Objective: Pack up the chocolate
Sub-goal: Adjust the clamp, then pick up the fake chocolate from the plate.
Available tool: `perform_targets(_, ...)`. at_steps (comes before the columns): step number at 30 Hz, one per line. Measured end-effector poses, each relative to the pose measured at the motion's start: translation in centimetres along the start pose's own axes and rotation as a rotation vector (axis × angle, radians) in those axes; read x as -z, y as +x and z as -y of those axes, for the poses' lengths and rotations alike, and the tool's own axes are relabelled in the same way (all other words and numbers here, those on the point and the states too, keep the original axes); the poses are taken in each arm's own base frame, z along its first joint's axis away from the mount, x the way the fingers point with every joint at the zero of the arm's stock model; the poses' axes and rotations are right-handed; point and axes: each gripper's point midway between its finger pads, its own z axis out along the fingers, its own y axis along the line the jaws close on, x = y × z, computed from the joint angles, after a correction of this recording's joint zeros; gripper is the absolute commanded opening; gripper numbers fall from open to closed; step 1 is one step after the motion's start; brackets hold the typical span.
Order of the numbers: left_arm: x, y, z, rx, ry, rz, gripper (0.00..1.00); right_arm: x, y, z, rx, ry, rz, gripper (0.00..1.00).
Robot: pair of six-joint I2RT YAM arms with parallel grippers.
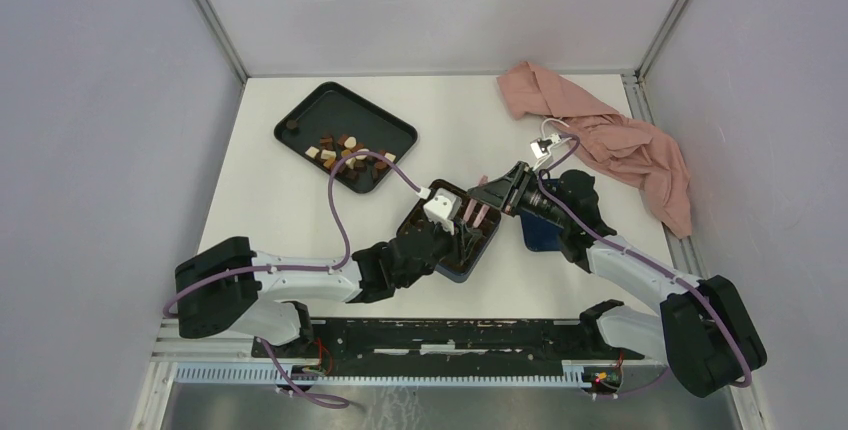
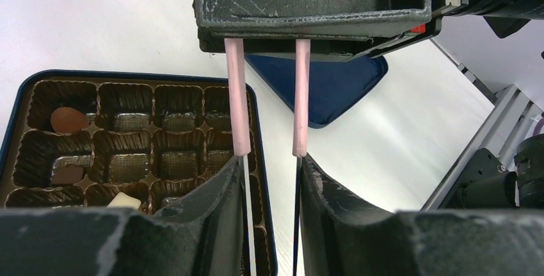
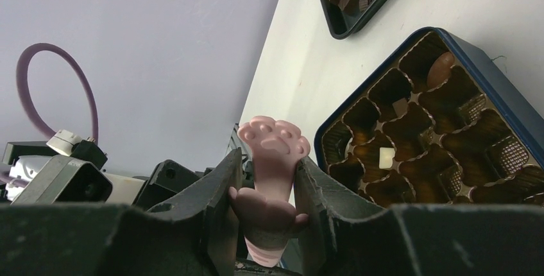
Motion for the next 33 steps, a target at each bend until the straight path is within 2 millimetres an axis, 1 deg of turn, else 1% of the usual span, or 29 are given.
perform_targets(2, 0.0, 0.0, 0.0, 0.0, -0.002, 0.0, 0.33, 0.0, 0.0, -0.1, 0.0, -0.003, -0.001, 0.44)
perform_targets(6, 0.1, 0.1, -0.5, -0.005, -0.021, -0.005, 0.33, 0.0, 0.1, -0.4, 0.004, -0.02, -0.011, 0.73)
perform_targets(8, 0.3, 0.2, -1.0, -0.009, -0.044, -0.014, 0.33, 0.1, 0.2, -0.6, 0.022, -0.032, -0.016, 0.82)
perform_targets(10, 0.6, 0.3, -1.4, -0.01, -0.06, -0.03, 0.34, 0.1, 0.2, -0.6, 0.049, -0.041, -0.022, 0.87)
perform_targets(13, 1.3, 0.0, -2.0, 0.012, -0.079, -0.043, 0.34, 0.3, 0.1, -0.5, 0.098, -0.051, -0.027, 0.91)
perform_targets(16, 2.1, -0.8, -2.9, 0.048, -0.099, -0.052, 0.34, 0.4, -0.6, -0.5, 0.184, -0.061, -0.023, 0.95)
perform_targets(19, 3.0, -1.7, -4.6, 0.087, -0.131, -0.067, 0.34, 0.7, -1.5, -0.7, 0.332, -0.096, -0.027, 0.96)
perform_targets(22, 3.8, -2.8, -6.6, 0.129, -0.171, -0.099, 0.34, 1.1, -2.0, -1.7, 0.513, -0.166, -0.063, 0.96)
perform_targets(23, 4.2, -3.4, -7.5, 0.151, -0.191, -0.109, 0.34, 1.1, -2.2, -2.1, 0.572, -0.188, -0.072, 0.96)
perform_targets(25, 4.8, -5.4, -9.6, 0.191, -0.24, -0.11, 0.34, 1.1, -2.6, -2.7, 0.695, -0.225, -0.089, 0.96)
perform_targets(27, 5.6, -7.4, -11.3, 0.225, -0.278, -0.105, 0.34, 1.1, -2.8, -2.8, 0.802, -0.247, -0.11, 0.95)
perform_targets(30, 6.8, -10.8, -13.7, 0.275, -0.334, -0.106, 0.34, 1.2, -2.6, -2.3, 0.923, -0.258, -0.15, 0.95)
perform_targets(33, 7.6, -13.2, -15.9, 0.312, -0.387, -0.12, 0.35, 1.2, -2.7, -1.7, 1.014, -0.248, -0.186, 0.95)
